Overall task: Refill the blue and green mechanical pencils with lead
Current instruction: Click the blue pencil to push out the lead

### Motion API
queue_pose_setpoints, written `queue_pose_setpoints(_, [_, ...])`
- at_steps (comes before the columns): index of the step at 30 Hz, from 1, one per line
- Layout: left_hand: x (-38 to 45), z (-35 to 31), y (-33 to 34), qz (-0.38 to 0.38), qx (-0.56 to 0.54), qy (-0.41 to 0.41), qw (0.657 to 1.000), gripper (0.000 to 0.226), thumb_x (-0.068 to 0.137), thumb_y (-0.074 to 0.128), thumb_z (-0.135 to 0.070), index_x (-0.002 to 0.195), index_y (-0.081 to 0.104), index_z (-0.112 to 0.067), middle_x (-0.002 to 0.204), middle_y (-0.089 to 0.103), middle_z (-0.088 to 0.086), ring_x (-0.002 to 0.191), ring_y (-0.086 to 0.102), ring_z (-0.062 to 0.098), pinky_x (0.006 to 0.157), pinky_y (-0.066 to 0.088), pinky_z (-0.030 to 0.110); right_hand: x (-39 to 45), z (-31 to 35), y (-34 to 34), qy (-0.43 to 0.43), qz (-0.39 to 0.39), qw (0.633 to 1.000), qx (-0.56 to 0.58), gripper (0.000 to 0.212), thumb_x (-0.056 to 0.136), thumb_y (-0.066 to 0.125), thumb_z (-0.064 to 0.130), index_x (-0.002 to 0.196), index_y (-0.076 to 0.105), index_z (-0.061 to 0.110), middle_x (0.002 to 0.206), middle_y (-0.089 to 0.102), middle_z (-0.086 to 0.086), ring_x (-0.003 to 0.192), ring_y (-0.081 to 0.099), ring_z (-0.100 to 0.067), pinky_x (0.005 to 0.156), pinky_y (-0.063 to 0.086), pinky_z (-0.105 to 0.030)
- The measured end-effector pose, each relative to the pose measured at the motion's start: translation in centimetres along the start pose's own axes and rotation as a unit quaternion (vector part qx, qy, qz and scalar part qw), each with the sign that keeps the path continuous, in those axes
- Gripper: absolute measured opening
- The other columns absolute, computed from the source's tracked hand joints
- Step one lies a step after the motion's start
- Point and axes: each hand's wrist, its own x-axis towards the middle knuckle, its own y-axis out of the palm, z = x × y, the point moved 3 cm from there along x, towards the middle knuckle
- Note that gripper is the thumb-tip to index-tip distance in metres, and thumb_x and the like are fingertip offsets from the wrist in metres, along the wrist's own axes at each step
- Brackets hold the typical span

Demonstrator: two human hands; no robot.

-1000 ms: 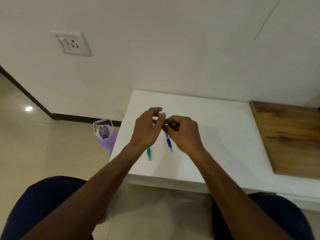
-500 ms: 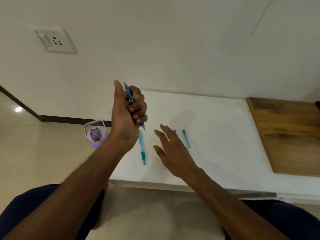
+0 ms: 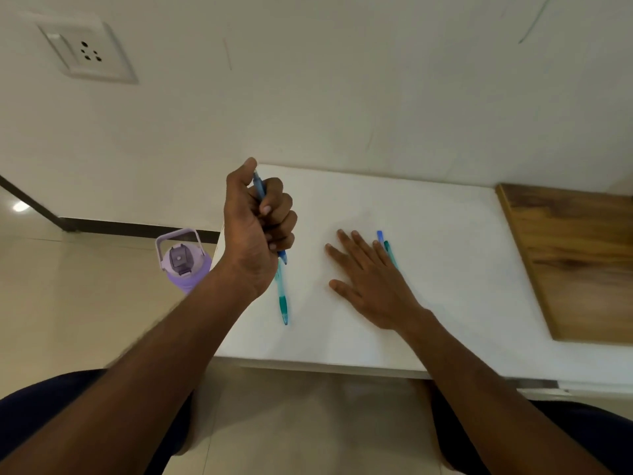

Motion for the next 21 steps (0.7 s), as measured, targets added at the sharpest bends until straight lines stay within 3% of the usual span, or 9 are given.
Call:
queue_pose_setpoints(4, [-0.4, 0.4, -0.5, -0.003, 0.005, -0.009, 1.000, 0.060, 0.104, 0.033, -0.054, 0.053, 0.029, -0.024, 0.052, 0.015, -0.007, 0.051, 0.006, 0.013, 0.045, 0.007, 0.026, -0.4, -3.9, -1.9, 0.052, 0.010, 0.998, -0.038, 0.072, 0.104, 0.016, 0.067, 0.167, 0.009, 0.034, 0.177, -0.004, 0.001, 0.163, -0.007, -0.022, 0.130, 0.005, -0.055])
queue_pose_setpoints(7, [-0.5, 0.4, -0.4, -0.003, -0.002, -0.019, 1.000, 0.059, 0.103, 0.035, -0.058, 0.055, 0.026, -0.025, 0.052, 0.016, -0.008, 0.050, 0.006, 0.012, 0.046, 0.006, 0.027, -0.4, -3.7, -2.7, 0.128, -0.027, 0.991, -0.036, 0.081, 0.101, 0.009, 0.070, 0.168, 0.012, 0.024, 0.177, -0.003, -0.009, 0.163, -0.008, -0.027, 0.131, 0.003, -0.054])
queue_pose_setpoints(10, [-0.3, 0.8, 0.5, 0.004, -0.030, -0.028, 0.999, 0.061, 0.103, 0.034, -0.064, 0.057, 0.023, -0.026, 0.050, 0.017, -0.009, 0.050, 0.006, 0.012, 0.046, 0.005, 0.026, 0.0, -0.2, -2.1, 0.088, -0.079, 0.993, 0.006, 0.077, 0.105, 0.015, 0.068, 0.168, 0.011, 0.025, 0.177, -0.005, -0.005, 0.163, -0.009, -0.024, 0.131, 0.000, -0.049])
queue_pose_setpoints(12, [-0.3, 1.3, 1.3, 0.020, -0.052, -0.033, 0.998, 0.065, 0.103, 0.031, -0.069, 0.055, 0.025, -0.025, 0.048, 0.020, -0.010, 0.050, 0.006, 0.011, 0.045, 0.007, 0.024, 0.4, 1.3, -0.9, 0.057, -0.068, 0.996, 0.009, 0.076, 0.104, 0.017, 0.071, 0.168, 0.004, 0.031, 0.177, -0.011, 0.000, 0.162, -0.012, -0.021, 0.131, 0.000, -0.049])
queue_pose_setpoints(17, [0.3, 2.4, 3.3, 0.077, -0.022, -0.057, 0.995, 0.065, 0.105, 0.031, -0.060, 0.051, 0.031, -0.026, 0.045, 0.025, -0.011, 0.040, 0.017, 0.005, 0.038, 0.020, 0.017, 0.7, 1.1, 1.3, 0.101, -0.037, 0.994, -0.009, 0.084, 0.099, 0.016, 0.080, 0.167, 0.002, 0.033, 0.177, -0.008, -0.002, 0.163, -0.008, -0.026, 0.130, 0.010, -0.056])
queue_pose_setpoints(21, [0.9, 2.6, 4.3, 0.058, 0.008, -0.077, 0.995, 0.061, 0.105, 0.033, -0.056, 0.053, 0.027, -0.026, 0.047, 0.022, -0.010, 0.041, 0.016, 0.006, 0.039, 0.018, 0.017, 1.0, 1.2, 1.4, 0.113, -0.049, 0.992, -0.016, 0.085, 0.096, 0.017, 0.084, 0.166, 0.005, 0.037, 0.177, -0.004, 0.000, 0.163, -0.004, -0.028, 0.128, 0.013, -0.060])
